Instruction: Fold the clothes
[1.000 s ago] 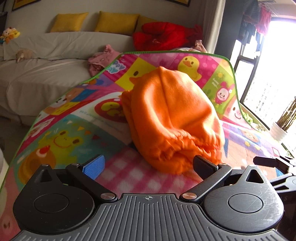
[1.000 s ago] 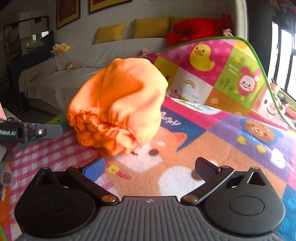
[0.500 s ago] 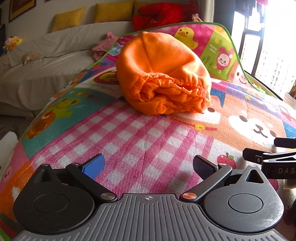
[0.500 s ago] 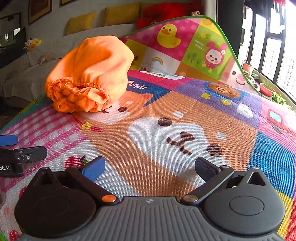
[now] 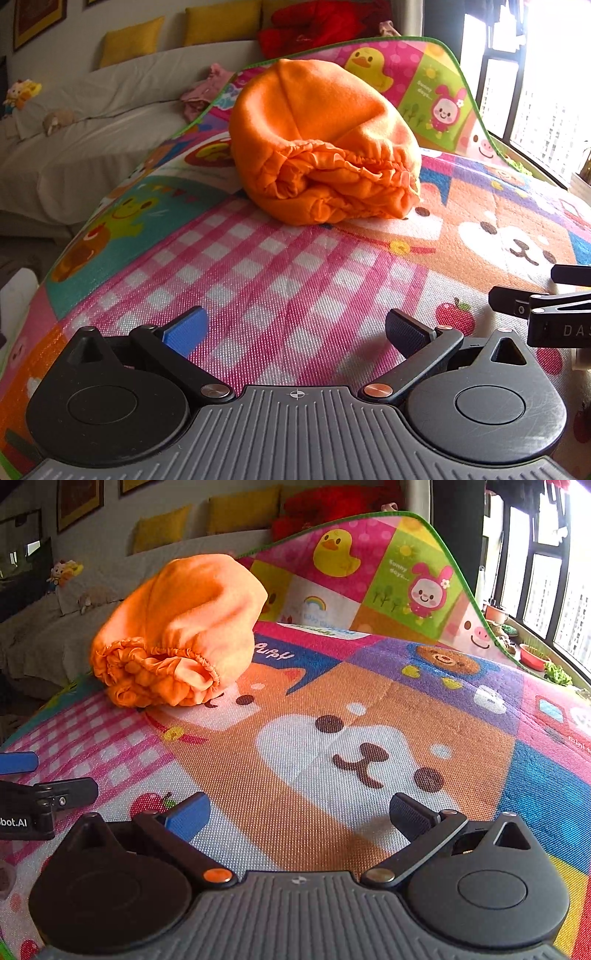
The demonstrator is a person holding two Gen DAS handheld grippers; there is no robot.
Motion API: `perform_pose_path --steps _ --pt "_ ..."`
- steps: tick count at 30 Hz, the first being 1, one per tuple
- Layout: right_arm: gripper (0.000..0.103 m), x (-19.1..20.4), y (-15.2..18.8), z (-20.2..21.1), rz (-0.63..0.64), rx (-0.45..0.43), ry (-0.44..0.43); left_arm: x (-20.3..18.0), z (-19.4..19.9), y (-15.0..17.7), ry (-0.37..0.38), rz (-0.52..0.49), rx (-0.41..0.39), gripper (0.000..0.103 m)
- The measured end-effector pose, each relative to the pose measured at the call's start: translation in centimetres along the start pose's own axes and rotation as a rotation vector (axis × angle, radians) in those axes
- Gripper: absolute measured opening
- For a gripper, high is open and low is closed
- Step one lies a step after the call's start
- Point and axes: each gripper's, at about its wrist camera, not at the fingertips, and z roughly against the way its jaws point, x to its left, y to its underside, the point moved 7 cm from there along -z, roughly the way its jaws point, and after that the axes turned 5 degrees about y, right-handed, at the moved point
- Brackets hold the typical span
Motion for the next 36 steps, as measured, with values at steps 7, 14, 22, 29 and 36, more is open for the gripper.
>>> perform_pose_path --steps 7,14,22,29,36 --pt "0.103 -0.05 -0.01 -0.08 0.0 -0.001 -0.001 0.06 -0.03 -0.04 0.003 0.004 -0.002 0.103" --pt "0.103 -0.13 -0.02 -0.12 0.002 -0.001 -0.002 0.1 0.0 -0.03 0.006 0.007 -0.004 0.103" --pt "0.103 -0.09 -0.03 -0.11 0.002 -0.001 -0.001 0.12 0.02 -0.06 0.009 0.011 -0.006 0.103" --pt "0.103 -0.04 -0.07 -0.07 0.003 0.0 0.0 0.13 0.01 -0.09 0.011 0.014 -0.007 0.103" --pt "0.103 -0.06 -0.05 -0.11 0.0 -0.001 -0.002 0.12 -0.05 -0.05 0.006 0.009 -0.004 0.103"
